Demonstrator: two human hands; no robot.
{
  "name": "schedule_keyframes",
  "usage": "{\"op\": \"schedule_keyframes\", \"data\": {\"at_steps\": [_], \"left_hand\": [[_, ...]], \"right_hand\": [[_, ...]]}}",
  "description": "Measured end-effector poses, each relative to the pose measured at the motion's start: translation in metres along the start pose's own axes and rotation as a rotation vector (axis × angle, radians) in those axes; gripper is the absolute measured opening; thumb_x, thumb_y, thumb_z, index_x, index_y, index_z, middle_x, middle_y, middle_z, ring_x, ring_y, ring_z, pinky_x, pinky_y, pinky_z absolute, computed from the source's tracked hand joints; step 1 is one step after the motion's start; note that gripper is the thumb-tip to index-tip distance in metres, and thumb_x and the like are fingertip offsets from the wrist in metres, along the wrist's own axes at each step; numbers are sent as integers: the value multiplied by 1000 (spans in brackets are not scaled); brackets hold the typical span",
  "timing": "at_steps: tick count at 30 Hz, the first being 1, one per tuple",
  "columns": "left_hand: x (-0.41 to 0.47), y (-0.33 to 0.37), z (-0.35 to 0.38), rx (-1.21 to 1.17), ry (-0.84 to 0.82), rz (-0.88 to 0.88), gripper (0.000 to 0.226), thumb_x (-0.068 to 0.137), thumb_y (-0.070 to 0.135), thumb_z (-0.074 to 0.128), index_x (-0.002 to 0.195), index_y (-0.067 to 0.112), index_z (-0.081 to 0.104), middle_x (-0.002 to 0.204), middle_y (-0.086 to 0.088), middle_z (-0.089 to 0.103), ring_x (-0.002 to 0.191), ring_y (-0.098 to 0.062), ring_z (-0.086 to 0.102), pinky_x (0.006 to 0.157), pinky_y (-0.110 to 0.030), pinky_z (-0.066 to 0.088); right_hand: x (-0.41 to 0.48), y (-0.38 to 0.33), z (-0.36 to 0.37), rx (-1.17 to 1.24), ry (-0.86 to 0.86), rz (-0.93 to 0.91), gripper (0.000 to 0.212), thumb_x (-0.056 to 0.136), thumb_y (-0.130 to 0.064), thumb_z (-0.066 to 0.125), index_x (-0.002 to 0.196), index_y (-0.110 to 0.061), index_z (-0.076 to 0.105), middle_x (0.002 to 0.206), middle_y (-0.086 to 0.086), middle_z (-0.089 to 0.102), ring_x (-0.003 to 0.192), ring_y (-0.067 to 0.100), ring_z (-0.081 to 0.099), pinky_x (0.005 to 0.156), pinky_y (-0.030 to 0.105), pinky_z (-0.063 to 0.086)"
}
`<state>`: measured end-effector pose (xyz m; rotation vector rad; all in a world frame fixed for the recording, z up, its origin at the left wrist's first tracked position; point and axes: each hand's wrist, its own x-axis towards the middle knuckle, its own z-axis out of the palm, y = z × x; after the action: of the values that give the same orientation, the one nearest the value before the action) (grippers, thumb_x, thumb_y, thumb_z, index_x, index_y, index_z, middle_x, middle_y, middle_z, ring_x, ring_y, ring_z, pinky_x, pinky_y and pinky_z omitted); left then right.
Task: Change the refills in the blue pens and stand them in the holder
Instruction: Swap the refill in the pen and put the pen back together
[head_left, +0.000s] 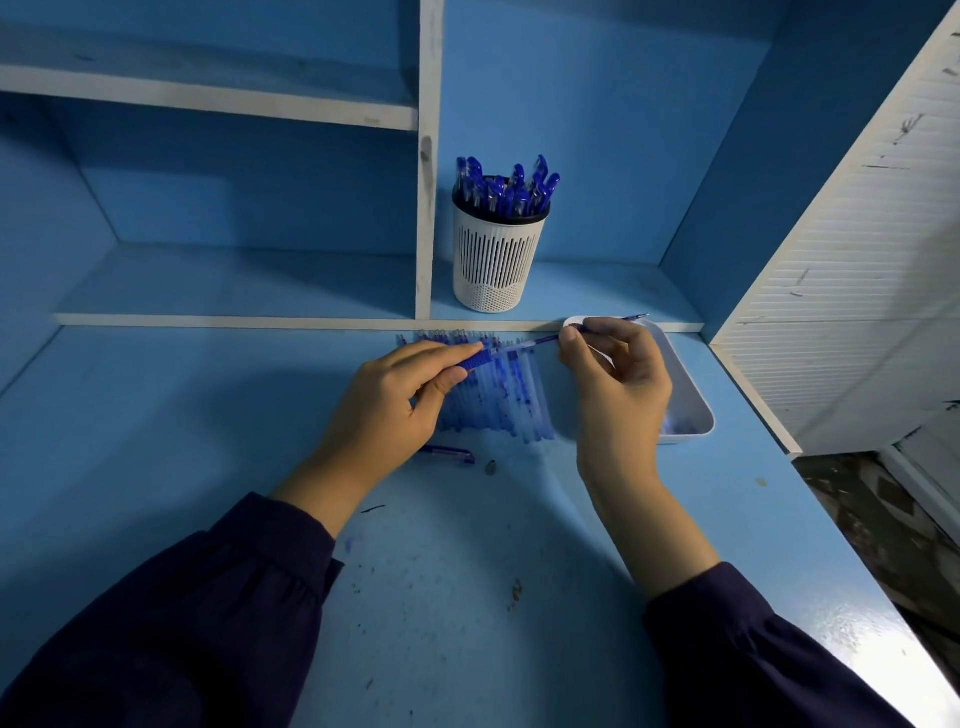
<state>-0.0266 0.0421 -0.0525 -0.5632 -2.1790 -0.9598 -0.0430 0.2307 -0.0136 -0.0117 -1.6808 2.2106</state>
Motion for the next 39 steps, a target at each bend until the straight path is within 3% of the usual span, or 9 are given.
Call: {"op": "schedule_keyframes", "data": {"at_steps": [3, 8, 15, 20, 24, 26, 29, 35, 39], "left_hand": [[0, 1, 0, -2, 5, 6, 28, 98, 17, 55, 120, 5, 68, 103, 10, 63, 89, 1, 61, 82, -15, 52], [-2, 6, 0, -15, 35, 35, 25, 95, 8, 58, 117, 1, 69, 98, 9, 63, 83, -3, 61, 78, -20, 54], [-5, 9, -4, 36, 51, 67, 28, 96, 14, 58, 119, 4, 69, 104, -4, 70, 88, -12, 65, 76, -30, 57], [-9, 13, -9, 30, 73, 55, 27, 96, 17, 58, 119, 8, 70, 103, 1, 69, 81, -11, 66, 72, -32, 57], [-14, 12, -14, 60, 74, 57, 24, 94, 13, 64, 117, 10, 71, 103, -1, 71, 83, -12, 66, 72, -32, 57], [-18, 12, -16, 52, 50, 35, 26, 92, 8, 66, 117, 11, 71, 102, 1, 71, 85, -10, 66, 71, -32, 57], [-23, 15, -17, 63, 25, 18, 25, 92, 9, 66, 116, 13, 72, 102, 3, 72, 84, -13, 67, 72, -32, 57], [-30, 22, -24, 10, 40, -45, 24, 94, 11, 64, 117, 13, 72, 100, 8, 69, 84, 4, 60, 72, -19, 51], [-35, 25, -29, -16, 60, -72, 25, 95, 13, 62, 118, 11, 72, 101, 4, 71, 84, -9, 66, 70, -30, 56]], "right_hand": [[-6, -2, 1, -57, -93, -120, 13, 84, 2, 69, 88, -8, 62, 87, 7, 69, 78, 14, 67, 73, 19, 50], [-17, 10, 5, -244, -240, -295, 10, 94, -9, 58, 96, -17, 64, 85, 4, 69, 81, 24, 67, 78, 43, 56], [-19, 8, 3, -255, -236, -296, 11, 87, 1, 67, 95, -6, 66, 88, 6, 68, 82, 14, 65, 78, 23, 50], [-20, 7, -1, -288, -321, -302, 13, 95, -3, 54, 102, -7, 65, 86, 2, 68, 84, 18, 67, 79, 34, 54], [-12, 5, -6, -409, -390, -435, 14, 87, 3, 65, 93, -8, 71, 89, 4, 65, 86, 14, 62, 78, 21, 48], [-9, 5, -9, -450, -479, -471, 15, 84, 2, 69, 92, -11, 73, 90, 2, 64, 86, 13, 63, 80, 23, 50], [-11, 5, -10, -451, -576, -423, 16, 83, 1, 71, 92, -12, 74, 91, 0, 68, 86, 15, 65, 80, 28, 53], [-20, -8, -12, -240, -652, -24, 24, 88, 2, 65, 105, -15, 70, 97, 4, 74, 89, 14, 68, 79, 24, 56], [-18, -7, -22, -444, -701, 16, 16, 87, -5, 68, 100, -13, 73, 84, -2, 73, 75, 5, 65, 69, 17, 51]]}}
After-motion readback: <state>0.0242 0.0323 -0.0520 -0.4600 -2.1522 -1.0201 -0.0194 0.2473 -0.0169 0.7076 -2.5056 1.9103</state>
